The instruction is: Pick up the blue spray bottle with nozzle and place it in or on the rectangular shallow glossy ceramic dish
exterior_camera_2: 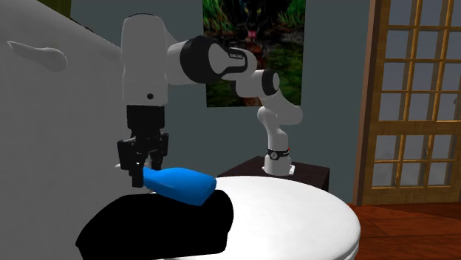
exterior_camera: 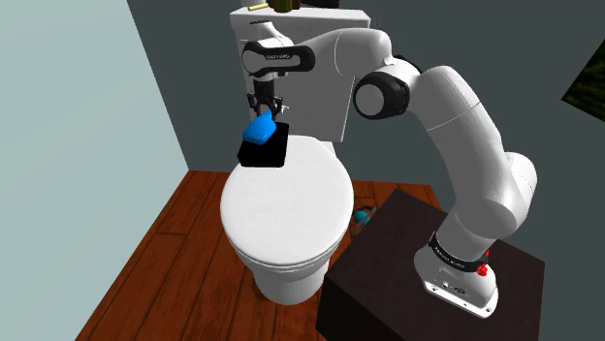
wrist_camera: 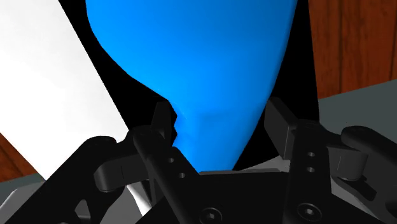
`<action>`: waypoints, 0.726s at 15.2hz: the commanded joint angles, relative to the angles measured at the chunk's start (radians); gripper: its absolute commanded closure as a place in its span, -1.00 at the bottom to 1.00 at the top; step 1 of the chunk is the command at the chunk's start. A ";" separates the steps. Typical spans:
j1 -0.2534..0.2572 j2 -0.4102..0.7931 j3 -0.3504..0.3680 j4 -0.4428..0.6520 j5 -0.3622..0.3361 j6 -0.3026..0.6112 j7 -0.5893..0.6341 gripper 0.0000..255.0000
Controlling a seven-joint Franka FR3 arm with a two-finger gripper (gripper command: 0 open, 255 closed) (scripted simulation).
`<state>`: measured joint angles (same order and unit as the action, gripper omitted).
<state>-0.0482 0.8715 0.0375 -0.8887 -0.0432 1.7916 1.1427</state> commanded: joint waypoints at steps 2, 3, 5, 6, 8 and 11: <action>0.001 0.026 -0.001 0.007 -0.001 0.019 0.001 1.00; 0.001 0.027 -0.001 -0.005 -0.001 0.032 0.002 1.00; 0.000 0.029 -0.001 -0.029 -0.001 0.058 0.002 1.00; 0.000 0.030 -0.001 -0.039 -0.001 0.070 0.003 1.00; 0.000 0.035 -0.001 -0.059 -0.001 0.094 0.003 1.00; -0.001 0.044 -0.001 -0.083 -0.002 0.127 0.004 1.00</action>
<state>-0.0498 0.9093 0.0365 -0.9679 -0.0448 1.9079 1.1455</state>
